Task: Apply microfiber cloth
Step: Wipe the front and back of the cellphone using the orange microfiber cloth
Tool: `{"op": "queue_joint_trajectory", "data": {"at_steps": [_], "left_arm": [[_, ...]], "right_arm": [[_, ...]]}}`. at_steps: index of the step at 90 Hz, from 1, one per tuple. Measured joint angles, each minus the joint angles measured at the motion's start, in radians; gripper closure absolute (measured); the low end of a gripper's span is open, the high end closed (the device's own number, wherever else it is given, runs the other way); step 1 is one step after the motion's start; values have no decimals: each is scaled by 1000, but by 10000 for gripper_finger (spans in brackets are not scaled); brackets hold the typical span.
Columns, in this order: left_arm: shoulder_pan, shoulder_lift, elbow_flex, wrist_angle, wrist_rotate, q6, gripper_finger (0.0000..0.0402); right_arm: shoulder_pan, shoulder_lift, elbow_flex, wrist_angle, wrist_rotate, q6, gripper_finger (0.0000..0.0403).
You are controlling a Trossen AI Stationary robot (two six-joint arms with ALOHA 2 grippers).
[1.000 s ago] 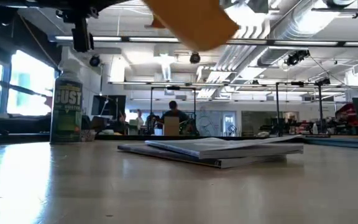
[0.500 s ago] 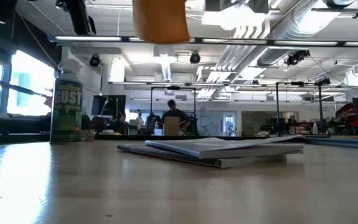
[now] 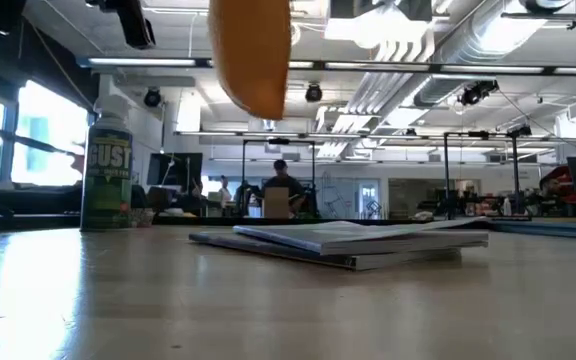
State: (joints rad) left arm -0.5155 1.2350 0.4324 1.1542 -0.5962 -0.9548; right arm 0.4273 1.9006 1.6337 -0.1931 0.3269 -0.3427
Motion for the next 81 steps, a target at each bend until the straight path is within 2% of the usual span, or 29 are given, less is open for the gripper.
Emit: {"op": "queue_joint_trajectory", "data": {"at_steps": [37, 54, 68, 74, 81], "left_arm": [[-86, 0, -1, -72, -8, 2, 390], [-117, 2, -1, -70, -21, -4, 390], [-124, -4, 4, -23, 64, 17, 390], [-120, -3, 4, -34, 51, 31, 390], [-119, -7, 2, -46, 29, 56, 390]], "right_arm": [[-80, -11, 2, 80, 45, -138, 403], [-85, -53, 1, 47, 176, -159, 403], [-82, -104, -4, -58, 286, -151, 403], [-73, -130, -6, -125, 335, -132, 403], [-68, -164, -2, -176, 342, -68, 403]]}}
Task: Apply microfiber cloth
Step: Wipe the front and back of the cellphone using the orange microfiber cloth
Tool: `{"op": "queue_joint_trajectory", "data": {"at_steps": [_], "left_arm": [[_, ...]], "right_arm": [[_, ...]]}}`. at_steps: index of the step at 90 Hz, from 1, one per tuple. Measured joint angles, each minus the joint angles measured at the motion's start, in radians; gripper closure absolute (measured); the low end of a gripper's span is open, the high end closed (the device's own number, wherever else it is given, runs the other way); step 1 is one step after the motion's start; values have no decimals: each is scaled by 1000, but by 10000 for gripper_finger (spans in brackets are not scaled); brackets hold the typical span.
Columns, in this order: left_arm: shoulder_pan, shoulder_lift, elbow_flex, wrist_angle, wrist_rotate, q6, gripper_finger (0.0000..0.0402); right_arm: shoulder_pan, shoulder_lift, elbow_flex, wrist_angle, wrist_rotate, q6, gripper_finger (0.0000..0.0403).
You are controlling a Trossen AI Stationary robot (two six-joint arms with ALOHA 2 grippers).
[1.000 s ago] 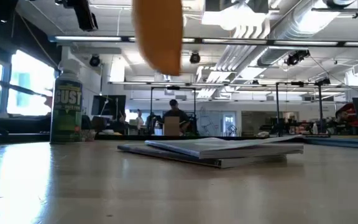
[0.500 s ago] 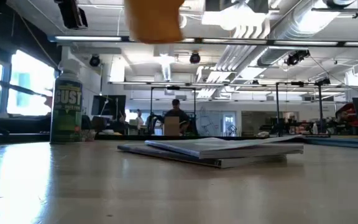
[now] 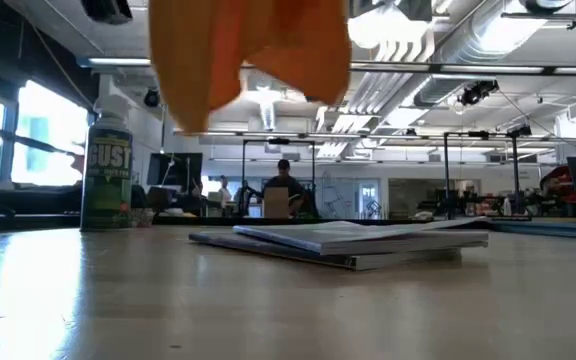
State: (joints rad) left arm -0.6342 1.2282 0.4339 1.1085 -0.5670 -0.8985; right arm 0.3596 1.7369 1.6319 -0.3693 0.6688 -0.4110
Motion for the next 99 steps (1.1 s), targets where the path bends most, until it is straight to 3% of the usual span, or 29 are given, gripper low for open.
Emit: {"op": "queue_joint_trajectory", "data": {"at_steps": [17, 41, 57, 68, 75, 89, 99], "left_arm": [[18, -2, 0, -4, -18, 52, 390], [37, -20, -1, -1, -96, 268, 390], [10, -53, -1, -7, -114, 573, 390], [-28, -54, -1, -12, -192, 736, 390], [-39, -54, -2, -10, -234, 771, 390], [-41, -54, -2, -11, -224, 777, 390], [-41, -54, -2, -12, -223, 773, 390]], "right_arm": [[5, -5, -1, -136, -89, 195, 403], [7, 19, -86, -113, -359, 529, 403], [4, 15, -254, 122, -417, 681, 403], [-12, 15, -380, 294, -425, 756, 403], [-26, 16, -452, 370, -423, 798, 403], [-54, 19, -542, 403, -384, 835, 400], [-71, 19, -571, 401, -409, 838, 377]]}}
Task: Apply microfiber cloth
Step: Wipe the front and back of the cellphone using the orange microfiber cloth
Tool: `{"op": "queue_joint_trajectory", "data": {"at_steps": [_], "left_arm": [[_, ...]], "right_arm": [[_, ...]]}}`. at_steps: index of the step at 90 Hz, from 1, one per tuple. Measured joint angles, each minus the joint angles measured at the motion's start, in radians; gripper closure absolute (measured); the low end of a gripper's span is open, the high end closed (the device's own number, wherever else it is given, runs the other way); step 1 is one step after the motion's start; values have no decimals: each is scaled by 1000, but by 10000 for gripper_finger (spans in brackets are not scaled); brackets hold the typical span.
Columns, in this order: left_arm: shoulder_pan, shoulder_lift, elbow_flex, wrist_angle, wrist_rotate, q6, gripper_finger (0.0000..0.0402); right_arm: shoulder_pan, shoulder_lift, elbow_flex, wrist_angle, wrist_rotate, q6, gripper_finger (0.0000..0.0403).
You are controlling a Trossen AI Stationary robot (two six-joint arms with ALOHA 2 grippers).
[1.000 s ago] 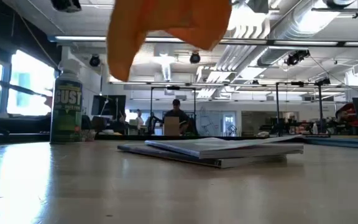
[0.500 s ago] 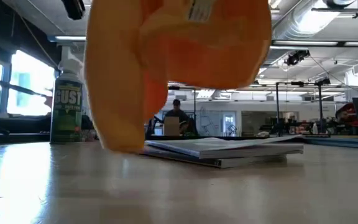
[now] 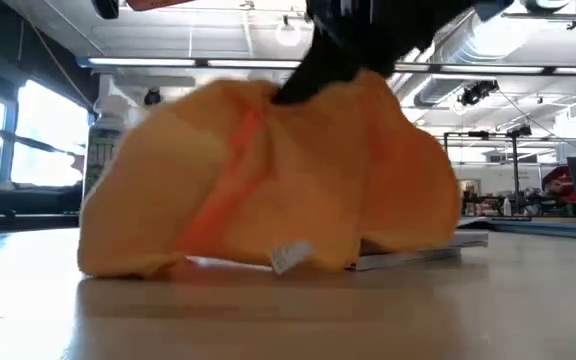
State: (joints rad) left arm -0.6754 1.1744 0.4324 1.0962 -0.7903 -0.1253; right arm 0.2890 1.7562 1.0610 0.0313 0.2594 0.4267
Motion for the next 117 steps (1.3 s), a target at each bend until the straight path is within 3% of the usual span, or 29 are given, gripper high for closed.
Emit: {"op": "queue_joint_trajectory", "data": {"at_steps": [26, 41, 52, 67, 82, 95, 117], "left_arm": [[26, 6, -1, -2, 12, 6, 390], [27, 12, 0, 13, 41, 19, 390], [36, 17, -2, 3, 77, 53, 390], [42, 15, -2, -1, 75, 57, 390], [47, 16, -2, 7, 109, 59, 390], [48, 15, -2, 12, 105, 59, 390], [55, 15, -2, 25, 96, 76, 390]], "right_arm": [[-16, -8, 123, 1, -79, -97, 245], [-4, -8, 179, 15, -141, -122, 212], [0, 0, 192, 72, -149, -105, 216], [-3, 21, 187, 35, -281, -89, 230], [1, 16, 189, 79, -187, -88, 239], [-6, 49, 189, 160, -180, -99, 255], [-15, 96, 188, 215, -181, -87, 333]]}}
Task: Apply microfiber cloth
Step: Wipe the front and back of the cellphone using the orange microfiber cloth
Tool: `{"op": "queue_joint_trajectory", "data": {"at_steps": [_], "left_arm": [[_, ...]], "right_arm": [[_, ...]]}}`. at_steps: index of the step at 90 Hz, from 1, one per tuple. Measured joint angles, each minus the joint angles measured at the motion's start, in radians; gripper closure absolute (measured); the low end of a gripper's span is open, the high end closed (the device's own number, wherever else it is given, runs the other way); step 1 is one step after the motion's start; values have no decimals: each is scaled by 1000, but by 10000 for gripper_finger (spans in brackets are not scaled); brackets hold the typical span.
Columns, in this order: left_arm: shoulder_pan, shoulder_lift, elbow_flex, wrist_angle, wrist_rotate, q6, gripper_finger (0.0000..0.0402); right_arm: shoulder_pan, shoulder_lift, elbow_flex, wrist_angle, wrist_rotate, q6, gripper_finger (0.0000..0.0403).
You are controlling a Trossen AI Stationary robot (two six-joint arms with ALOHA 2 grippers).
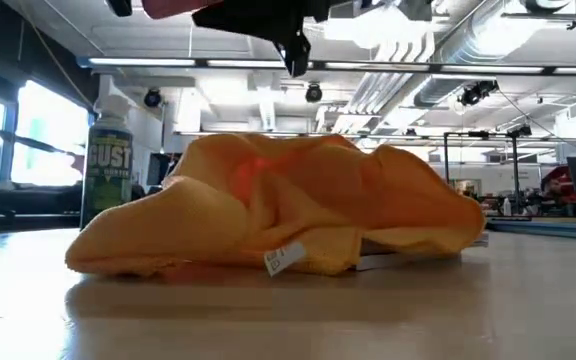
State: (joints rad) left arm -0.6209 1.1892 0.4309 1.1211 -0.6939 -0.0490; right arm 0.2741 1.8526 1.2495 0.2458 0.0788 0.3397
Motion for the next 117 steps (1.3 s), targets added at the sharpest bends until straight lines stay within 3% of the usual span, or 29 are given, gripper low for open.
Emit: {"op": "queue_joint_trajectory", "data": {"at_steps": [13, 53, 91, 117], "left_arm": [[0, 0, 0, 1, -5, -6, 389], [0, -1, 0, 4, 4, 7, 376], [0, 1, 1, 1, 14, 33, 391], [0, 1, 1, 4, 2, 34, 389]], "right_arm": [[-2, 1, 0, 11, 5, -8, 392], [-2, 1, 0, 21, 18, -7, 398], [-8, 1, 0, 74, -21, -32, 352], [-16, 0, 0, 54, -37, -15, 394]]}}
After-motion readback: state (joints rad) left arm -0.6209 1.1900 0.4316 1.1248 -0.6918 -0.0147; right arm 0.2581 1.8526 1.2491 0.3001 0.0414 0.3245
